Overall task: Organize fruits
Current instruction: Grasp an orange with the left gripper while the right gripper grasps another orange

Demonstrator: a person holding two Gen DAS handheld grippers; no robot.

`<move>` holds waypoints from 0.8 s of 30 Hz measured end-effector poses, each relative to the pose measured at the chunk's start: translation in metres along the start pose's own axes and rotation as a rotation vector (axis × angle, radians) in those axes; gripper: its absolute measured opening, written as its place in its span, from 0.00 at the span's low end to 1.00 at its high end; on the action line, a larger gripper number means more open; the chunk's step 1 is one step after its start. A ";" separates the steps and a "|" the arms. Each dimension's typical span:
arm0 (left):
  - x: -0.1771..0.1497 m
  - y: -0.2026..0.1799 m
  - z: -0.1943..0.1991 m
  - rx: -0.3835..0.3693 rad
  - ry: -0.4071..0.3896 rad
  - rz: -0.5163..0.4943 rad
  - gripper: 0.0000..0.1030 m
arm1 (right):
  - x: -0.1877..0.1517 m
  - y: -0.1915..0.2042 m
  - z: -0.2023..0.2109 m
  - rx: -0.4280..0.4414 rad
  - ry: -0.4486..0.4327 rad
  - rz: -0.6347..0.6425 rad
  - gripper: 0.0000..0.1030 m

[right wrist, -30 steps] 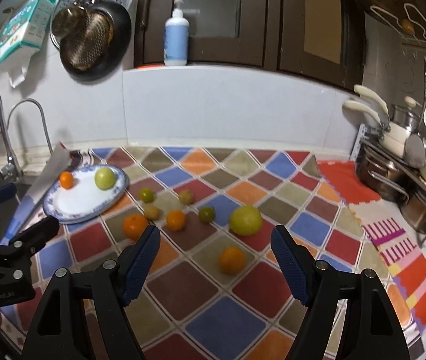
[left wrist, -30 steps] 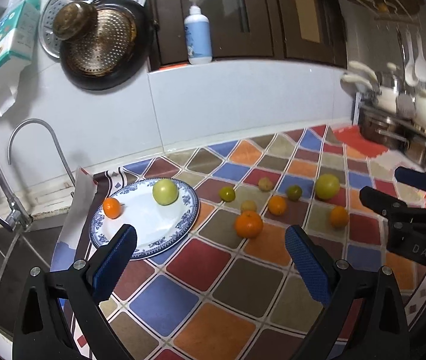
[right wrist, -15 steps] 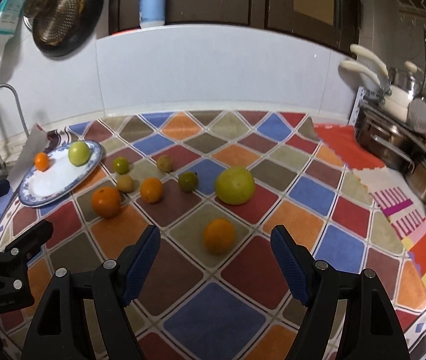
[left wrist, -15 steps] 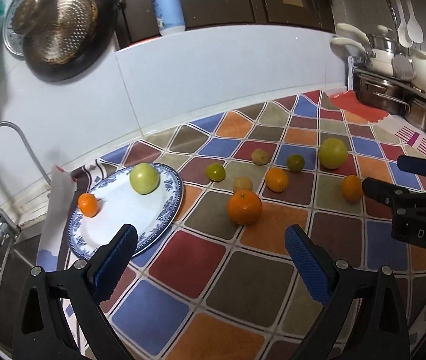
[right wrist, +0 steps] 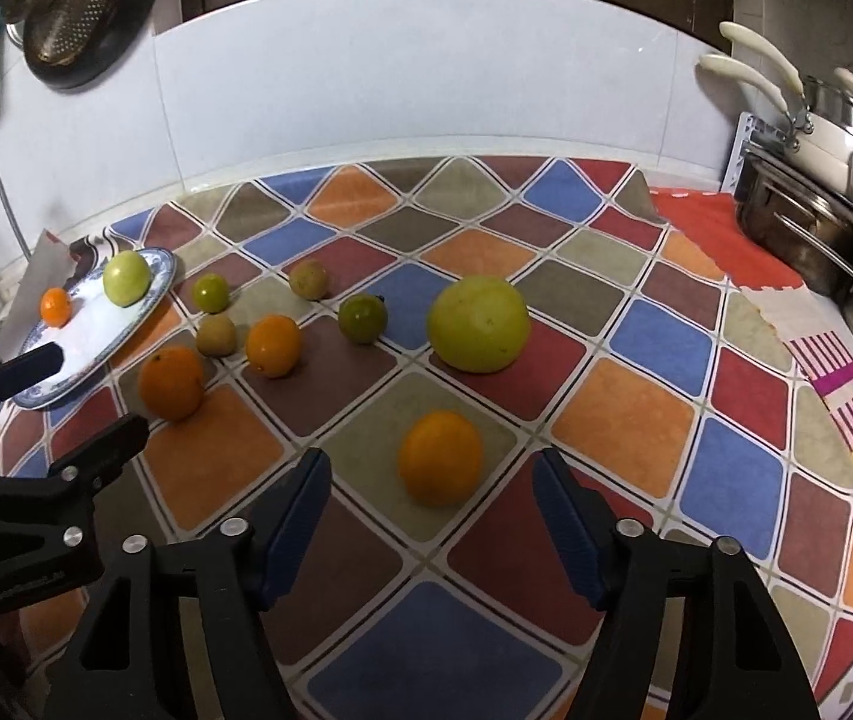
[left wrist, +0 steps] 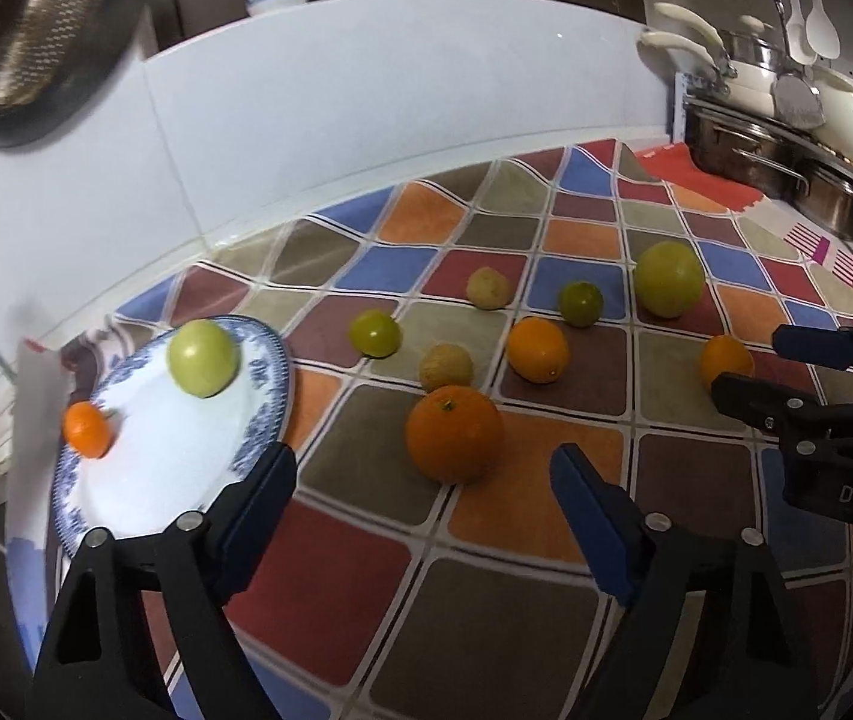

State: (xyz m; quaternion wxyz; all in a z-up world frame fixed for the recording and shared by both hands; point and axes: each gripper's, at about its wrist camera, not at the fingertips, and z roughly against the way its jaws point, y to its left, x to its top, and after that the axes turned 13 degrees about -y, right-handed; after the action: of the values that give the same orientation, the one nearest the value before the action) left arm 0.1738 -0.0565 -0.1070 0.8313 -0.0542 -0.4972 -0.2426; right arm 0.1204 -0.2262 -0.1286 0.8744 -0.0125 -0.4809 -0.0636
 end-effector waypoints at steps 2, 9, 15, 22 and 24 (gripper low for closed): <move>0.001 -0.001 -0.007 -0.008 0.009 -0.009 0.78 | 0.000 -0.001 -0.005 0.000 0.010 0.002 0.64; 0.002 -0.005 -0.027 -0.057 0.042 -0.004 0.65 | -0.002 -0.005 -0.021 0.013 0.047 -0.019 0.54; 0.002 -0.003 -0.042 -0.078 0.098 0.038 0.45 | -0.002 -0.006 -0.029 0.020 0.061 -0.017 0.45; 0.002 -0.005 -0.043 -0.091 0.103 0.043 0.41 | -0.002 -0.008 -0.031 0.025 0.067 -0.012 0.33; 0.004 -0.005 -0.039 -0.083 0.094 0.048 0.40 | -0.001 -0.008 -0.030 0.030 0.063 -0.013 0.33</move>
State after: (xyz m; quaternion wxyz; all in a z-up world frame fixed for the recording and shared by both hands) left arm 0.2042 -0.0752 -0.1240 0.8563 -0.0891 -0.4455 -0.2455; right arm 0.1442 -0.2364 -0.1460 0.8888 0.0055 -0.4540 -0.0625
